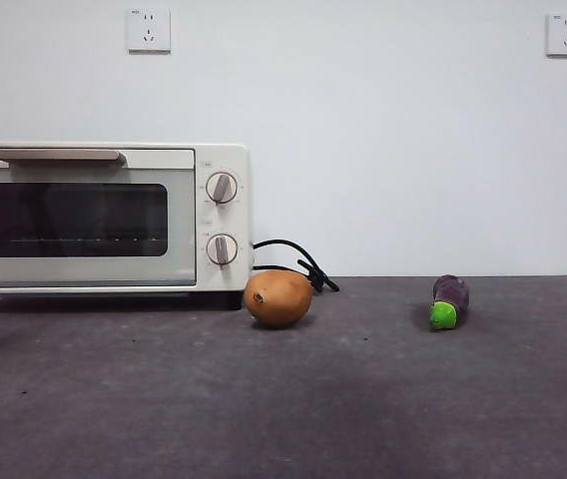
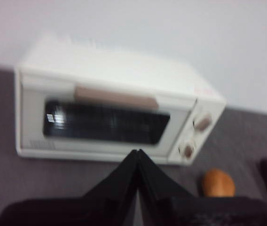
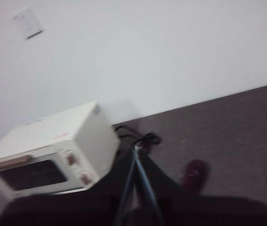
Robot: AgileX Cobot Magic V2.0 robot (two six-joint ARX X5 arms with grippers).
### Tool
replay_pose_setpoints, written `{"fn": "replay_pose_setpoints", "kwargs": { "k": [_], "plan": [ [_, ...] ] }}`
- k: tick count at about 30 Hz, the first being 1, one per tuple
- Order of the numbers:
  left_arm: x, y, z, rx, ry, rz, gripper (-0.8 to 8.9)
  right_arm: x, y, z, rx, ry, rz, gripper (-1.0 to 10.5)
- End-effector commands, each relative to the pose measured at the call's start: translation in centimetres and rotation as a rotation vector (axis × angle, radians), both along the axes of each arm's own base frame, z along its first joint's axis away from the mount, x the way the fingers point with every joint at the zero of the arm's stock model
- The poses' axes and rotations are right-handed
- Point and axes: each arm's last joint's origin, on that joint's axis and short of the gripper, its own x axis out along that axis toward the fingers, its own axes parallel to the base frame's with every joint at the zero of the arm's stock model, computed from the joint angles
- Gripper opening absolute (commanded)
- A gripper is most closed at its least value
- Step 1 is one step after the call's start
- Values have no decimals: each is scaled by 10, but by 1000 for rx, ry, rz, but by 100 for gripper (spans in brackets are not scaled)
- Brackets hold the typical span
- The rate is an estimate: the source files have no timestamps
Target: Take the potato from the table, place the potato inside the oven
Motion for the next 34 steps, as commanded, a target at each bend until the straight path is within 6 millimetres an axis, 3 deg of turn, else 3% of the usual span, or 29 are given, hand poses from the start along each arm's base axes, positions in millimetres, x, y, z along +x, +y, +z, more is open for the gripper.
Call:
{"fn": "replay_pose_setpoints", "kwargs": {
  "k": [1, 10, 15, 19, 26, 34],
  "plan": [
    [13, -1, 7, -26, 92, -16, -5, 11, 1, 9, 72, 54, 50, 1],
    [55, -4, 55, 54, 220, -169, -4, 57, 7, 12, 139, 253, 364, 1],
    [72, -3, 81, 101, 212, -183, -5, 80, 13, 3, 191, 353, 601, 1],
    [95, 1, 93, 86, 275, -179, -5, 91, 21, -5, 197, 407, 655, 1],
    [151, 17, 97, -54, 416, -354, -5, 91, 31, -10, 172, 444, 700, 1],
    [210, 36, 74, -159, 531, -313, -5, 85, 35, -19, 143, 520, 725, 1]
  ]
}}
